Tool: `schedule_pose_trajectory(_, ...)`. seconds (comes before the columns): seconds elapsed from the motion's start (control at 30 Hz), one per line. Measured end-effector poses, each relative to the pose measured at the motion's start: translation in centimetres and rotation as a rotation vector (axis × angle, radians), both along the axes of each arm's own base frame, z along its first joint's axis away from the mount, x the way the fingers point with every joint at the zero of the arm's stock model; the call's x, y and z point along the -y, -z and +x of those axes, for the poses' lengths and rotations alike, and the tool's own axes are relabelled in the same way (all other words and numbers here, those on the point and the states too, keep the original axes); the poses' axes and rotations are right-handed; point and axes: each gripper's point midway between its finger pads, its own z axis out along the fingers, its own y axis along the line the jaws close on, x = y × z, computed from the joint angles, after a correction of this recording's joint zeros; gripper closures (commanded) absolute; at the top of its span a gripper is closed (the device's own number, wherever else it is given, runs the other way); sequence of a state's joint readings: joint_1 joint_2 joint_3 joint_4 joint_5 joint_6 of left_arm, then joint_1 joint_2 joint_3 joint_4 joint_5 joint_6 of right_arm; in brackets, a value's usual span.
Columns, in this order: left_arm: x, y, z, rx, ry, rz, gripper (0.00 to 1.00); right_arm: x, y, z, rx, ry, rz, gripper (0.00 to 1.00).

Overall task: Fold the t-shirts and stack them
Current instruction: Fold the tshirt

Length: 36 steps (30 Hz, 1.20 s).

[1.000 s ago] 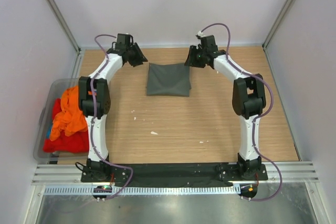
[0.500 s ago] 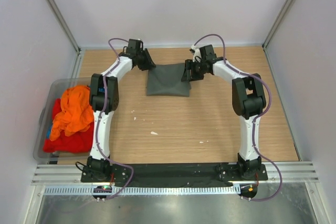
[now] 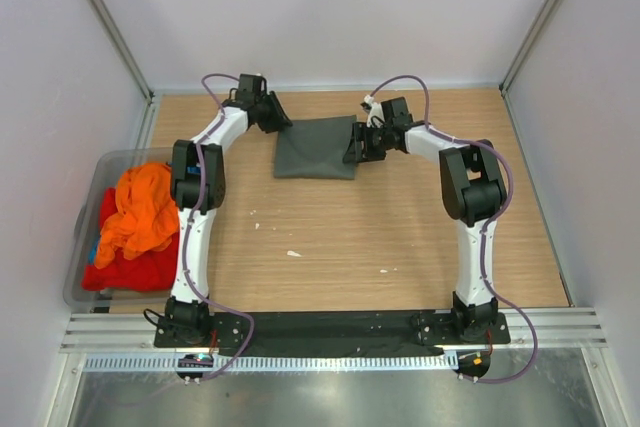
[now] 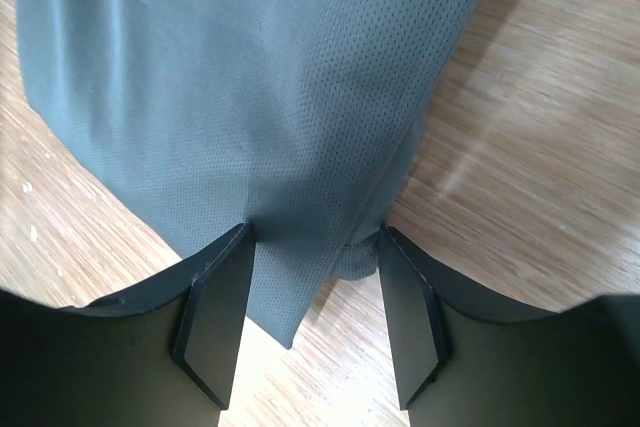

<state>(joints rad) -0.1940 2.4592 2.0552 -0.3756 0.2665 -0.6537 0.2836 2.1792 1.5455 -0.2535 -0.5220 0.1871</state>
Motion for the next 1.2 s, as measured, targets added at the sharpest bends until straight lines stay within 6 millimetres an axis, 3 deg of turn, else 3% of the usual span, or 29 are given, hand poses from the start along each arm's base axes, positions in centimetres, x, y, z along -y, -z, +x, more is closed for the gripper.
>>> schedule_pose_trajectory(0.1, 0.0, 0.0, 0.0, 0.002, 0.0, -0.001, 0.65, -0.2, 0.0, 0.1, 0.013, 0.002, 0.029, 0.42)
schedule_pose_trajectory(0.2, 0.0, 0.2, -0.1, -0.002, -0.001, 0.0, 0.65, -0.4, 0.1, 0.2, 0.022, 0.009, 0.059, 0.55)
schedule_pose_trajectory(0.23, 0.0, 0.2, -0.1, -0.003, -0.002, 0.0, 0.65, -0.5, 0.2, 0.1, 0.021, 0.012, 0.07, 0.64)
schedule_pose_trajectory(0.43, -0.3, 0.4, 0.0, -0.014, -0.028, 0.004, 0.65, 0.1, 1.1, -0.8, -0.001, 0.049, 0.101, 0.83)
schedule_pose_trajectory(0.5, -0.4, 0.5, -0.1, -0.017, -0.034, 0.01, 0.64, 0.3, 1.1, -1.0, -0.008, 0.059, 0.113, 0.82)
schedule_pose_trajectory(0.53, -0.5, 0.6, -0.1, -0.019, -0.035, 0.012, 0.63, 0.4, 1.1, -1.0, -0.01, 0.062, 0.118, 0.72)
schedule_pose_trajectory(0.73, -0.1, 0.4, -0.3, -0.019, -0.021, -0.006, 0.57, 0.9, 0.5, -0.6, -0.042, 0.109, 0.15, 0.6)
schedule_pose_trajectory(0.8, 0.1, 0.1, -0.4, -0.019, -0.011, -0.022, 0.56, 1.5, 0.2, -0.2, -0.05, 0.134, 0.146, 0.6)
schedule_pose_trajectory(0.97, 0.9, -0.6, -0.6, -0.023, 0.008, -0.069, 0.55, 2.4, -1.7, 1.5, -0.044, 0.177, 0.142, 0.73)
schedule_pose_trajectory(1.2, 1.2, -1.0, -0.4, -0.011, 0.017, -0.09, 0.55, 1.4, -6.0, 4.2, 0.03, 0.164, 0.207, 0.76)
